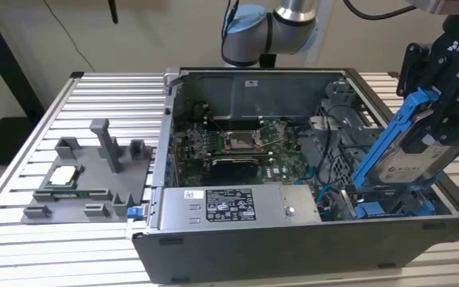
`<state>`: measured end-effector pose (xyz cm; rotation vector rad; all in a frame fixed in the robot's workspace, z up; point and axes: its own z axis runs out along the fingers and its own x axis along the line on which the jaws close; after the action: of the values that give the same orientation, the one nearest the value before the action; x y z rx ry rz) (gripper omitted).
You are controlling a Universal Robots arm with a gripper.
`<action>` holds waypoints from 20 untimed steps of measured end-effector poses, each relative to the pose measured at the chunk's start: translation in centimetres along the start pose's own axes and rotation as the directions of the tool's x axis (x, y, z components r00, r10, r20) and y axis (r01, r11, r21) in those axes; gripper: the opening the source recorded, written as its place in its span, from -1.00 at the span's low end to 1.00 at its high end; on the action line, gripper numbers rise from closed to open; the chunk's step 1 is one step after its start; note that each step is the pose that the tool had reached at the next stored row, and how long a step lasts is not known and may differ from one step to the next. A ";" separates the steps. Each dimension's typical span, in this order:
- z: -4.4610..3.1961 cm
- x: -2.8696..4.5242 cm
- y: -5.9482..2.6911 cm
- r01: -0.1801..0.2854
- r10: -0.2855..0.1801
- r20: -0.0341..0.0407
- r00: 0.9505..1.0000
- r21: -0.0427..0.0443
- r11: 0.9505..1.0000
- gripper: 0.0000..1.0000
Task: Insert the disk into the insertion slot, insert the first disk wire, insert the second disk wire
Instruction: 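Insert the disk into the insertion slot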
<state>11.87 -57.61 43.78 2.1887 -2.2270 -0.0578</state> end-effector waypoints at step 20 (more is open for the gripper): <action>2.84 0.15 -0.36 0.002 -0.002 0.000 1.000 0.005 1.000 -0.34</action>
<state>12.12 -57.73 40.93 2.1941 -2.2272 -0.0524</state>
